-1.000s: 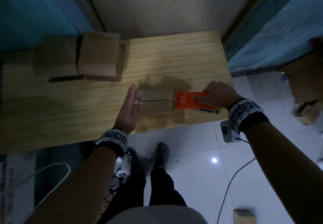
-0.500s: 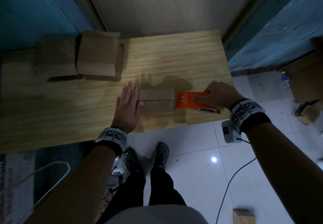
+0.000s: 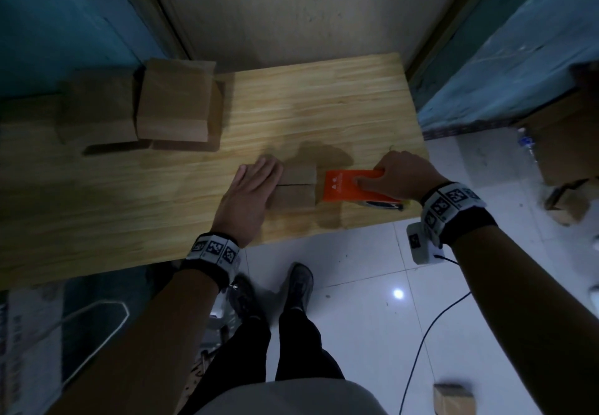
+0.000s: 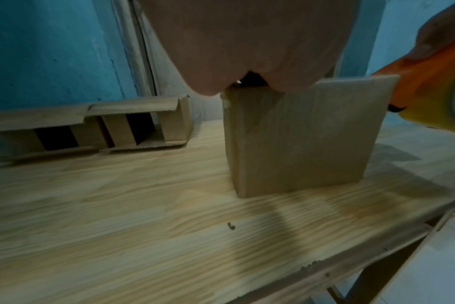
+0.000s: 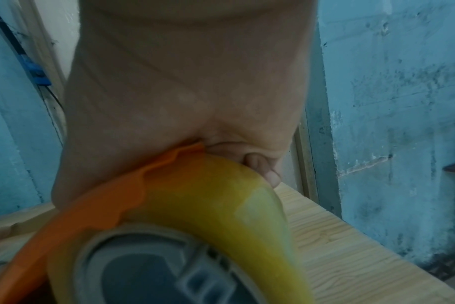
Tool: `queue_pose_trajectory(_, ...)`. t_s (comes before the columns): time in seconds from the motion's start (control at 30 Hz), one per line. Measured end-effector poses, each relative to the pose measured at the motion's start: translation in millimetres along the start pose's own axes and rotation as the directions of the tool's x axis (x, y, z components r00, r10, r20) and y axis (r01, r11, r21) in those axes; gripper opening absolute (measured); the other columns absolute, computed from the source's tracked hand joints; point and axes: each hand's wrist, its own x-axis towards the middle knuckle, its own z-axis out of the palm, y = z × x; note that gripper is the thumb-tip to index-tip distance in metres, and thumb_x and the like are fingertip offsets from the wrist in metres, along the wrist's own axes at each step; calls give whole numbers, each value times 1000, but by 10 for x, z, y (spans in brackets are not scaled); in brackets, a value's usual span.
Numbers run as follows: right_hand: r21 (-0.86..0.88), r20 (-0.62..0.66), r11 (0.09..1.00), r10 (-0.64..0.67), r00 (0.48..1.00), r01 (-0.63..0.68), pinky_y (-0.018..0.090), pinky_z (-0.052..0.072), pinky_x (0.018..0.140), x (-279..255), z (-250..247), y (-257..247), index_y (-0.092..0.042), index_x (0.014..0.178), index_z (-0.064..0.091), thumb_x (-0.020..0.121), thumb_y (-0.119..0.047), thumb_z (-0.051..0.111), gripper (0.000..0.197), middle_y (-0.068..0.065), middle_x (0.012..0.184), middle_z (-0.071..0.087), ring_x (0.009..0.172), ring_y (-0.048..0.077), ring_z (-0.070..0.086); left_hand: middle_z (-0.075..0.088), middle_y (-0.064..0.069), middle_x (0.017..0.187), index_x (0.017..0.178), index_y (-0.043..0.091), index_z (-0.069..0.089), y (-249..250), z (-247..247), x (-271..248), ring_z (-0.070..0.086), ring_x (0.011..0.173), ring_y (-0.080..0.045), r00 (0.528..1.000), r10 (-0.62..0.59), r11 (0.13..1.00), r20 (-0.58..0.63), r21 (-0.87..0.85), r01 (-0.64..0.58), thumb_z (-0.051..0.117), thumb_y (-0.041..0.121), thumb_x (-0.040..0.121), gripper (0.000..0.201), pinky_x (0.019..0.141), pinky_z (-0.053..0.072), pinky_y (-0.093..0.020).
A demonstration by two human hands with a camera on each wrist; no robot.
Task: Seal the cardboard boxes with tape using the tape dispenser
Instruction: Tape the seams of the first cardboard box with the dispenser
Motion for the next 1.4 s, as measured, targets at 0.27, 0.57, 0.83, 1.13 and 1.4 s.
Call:
queue_pose_trajectory(0.27, 23, 1, 1000, -2, 1000, 2, 34, 58, 68, -23, 0, 3, -14, 73, 70, 84, -70, 57, 59, 2, 66, 69, 62, 18, 68, 5, -2, 163, 156, 26, 12, 53, -47, -47, 2, 151, -19, 996, 20, 993, 83, 110, -29, 24, 49, 96, 65, 122, 0, -43)
queue_pose_trajectory(0.57, 17, 10, 1000, 1, 1000, -1, 33, 57, 67, -44, -17, -31, -17, 66, 65, 84, -71, 56, 58, 0, 63, 66, 60, 16, 66, 13, -11, 163, 153, 24, 26, 184, -24, -37, 7, 151, -25, 995, 23, 962, 100, 270, -50, 31, 55, 94, 67, 122, 7, -47)
queue_pose_trajectory(0.83, 25, 0, 1000, -15, 1000, 15, 33, 55, 66, -51, -21, -92, -16, 70, 68, 83, -71, 57, 57, 1, 64, 66, 62, 17, 66, 27, -7, 158, 135, 16, 41, 385, -16, 71, 11, 149, -32, 993, -98, 981, 63, 172, 86, 38, 74, 82, 78, 122, 9, -48)
queue_pose_trajectory(1.13, -25, 22, 998, -52, 998, 53, 36, 58, 71, -34, -39, -188, -12, 76, 67, 81, -72, 58, 61, 5, 72, 68, 66, 21, 66, 40, -7, 141, 149, 32, 21, 454, -2, 151, 33, 131, -39, 979, -185, 935, 81, 322, 150, 35, 86, 67, 99, 113, 11, -65)
queue_pose_trajectory(1.4, -146, 30, 986, -72, 997, 75, 30, 46, 65, 31, -107, -414, -14, 76, 58, 85, -68, 57, 55, 3, 72, 60, 63, 17, 56, 32, -9, 152, 147, 34, 25, 413, 27, 123, 24, 141, -39, 981, -168, 940, 95, 316, 130, 29, 87, 71, 93, 112, 7, -68)
